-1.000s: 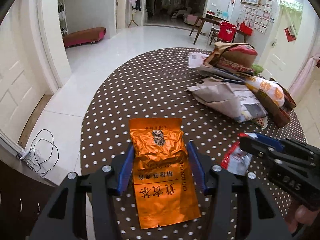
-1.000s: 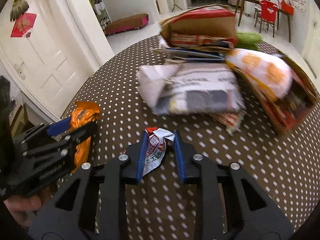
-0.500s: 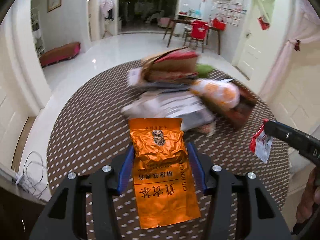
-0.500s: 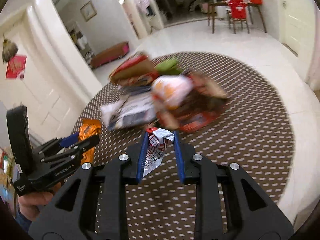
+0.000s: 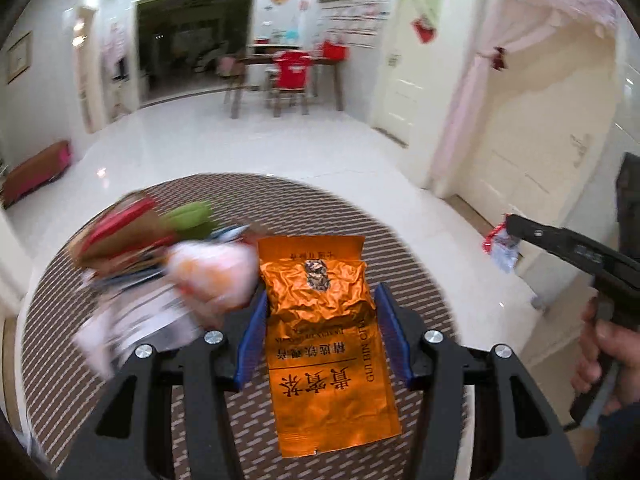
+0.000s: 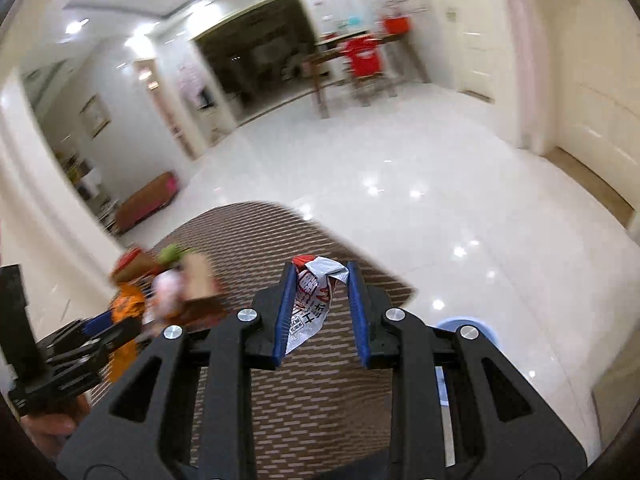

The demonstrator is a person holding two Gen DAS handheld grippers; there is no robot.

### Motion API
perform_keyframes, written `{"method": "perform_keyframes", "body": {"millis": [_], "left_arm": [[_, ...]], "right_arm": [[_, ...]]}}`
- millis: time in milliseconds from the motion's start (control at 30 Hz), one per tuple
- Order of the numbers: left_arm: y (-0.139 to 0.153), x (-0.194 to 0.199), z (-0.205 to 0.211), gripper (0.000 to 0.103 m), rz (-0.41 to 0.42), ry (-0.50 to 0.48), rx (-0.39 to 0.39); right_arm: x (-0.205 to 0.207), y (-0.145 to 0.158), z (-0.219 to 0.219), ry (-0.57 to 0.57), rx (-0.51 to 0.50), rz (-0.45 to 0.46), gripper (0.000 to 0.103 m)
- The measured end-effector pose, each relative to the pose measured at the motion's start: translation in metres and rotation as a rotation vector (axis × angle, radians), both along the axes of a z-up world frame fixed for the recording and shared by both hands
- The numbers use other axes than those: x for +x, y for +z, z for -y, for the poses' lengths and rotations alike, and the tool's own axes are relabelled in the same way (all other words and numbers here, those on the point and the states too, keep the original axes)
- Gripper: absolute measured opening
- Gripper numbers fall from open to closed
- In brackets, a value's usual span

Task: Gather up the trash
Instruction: 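Carry both items over the blue bin and open both grippers to drop them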

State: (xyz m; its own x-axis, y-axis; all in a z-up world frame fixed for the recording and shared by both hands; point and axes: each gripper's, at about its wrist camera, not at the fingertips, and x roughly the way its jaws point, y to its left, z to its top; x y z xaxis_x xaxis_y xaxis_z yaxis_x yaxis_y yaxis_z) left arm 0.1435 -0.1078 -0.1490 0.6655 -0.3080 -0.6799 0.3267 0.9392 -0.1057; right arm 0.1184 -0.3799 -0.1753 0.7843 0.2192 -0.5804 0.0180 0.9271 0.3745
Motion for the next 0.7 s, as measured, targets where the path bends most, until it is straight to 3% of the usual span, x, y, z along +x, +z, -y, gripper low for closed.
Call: {"method": "perform_keyframes", "body": {"millis": [200, 433, 467, 500, 533, 700], "left_arm": [[-0.007, 0.015, 0.075, 0.052, -0.018, -0.144, 0.009], [-0.032, 0.047, 0.141, 0.052, -0.072, -0.231, 0.03], [-0.036, 0.053, 0.153, 0.052, -0.087, -0.242, 0.034], [-0.04, 0.057, 0.16, 0.052, -0.096, -0.25, 0.037], [-0.045, 0.063, 0.17, 0.052, -0.106, -0.259, 0.046], [-0.068, 0.084, 0.21, 0.052, -0.158, -0.301, 0.083]], "right_arm": [[0.011, -0.035, 0.078, -0.135, 0.011, -0.1, 0.026], [0.038, -0.088, 0.133, -0.187, 0.037, -0.23, 0.029], [0.043, -0.096, 0.138, -0.188, 0.046, -0.25, 0.033], [0.049, -0.108, 0.145, -0.19, 0.071, -0.276, 0.052], [0.051, -0.115, 0.152, -0.201, 0.093, -0.293, 0.058], [0.045, -0.128, 0.175, -0.259, 0.158, -0.302, 0.066]]}}
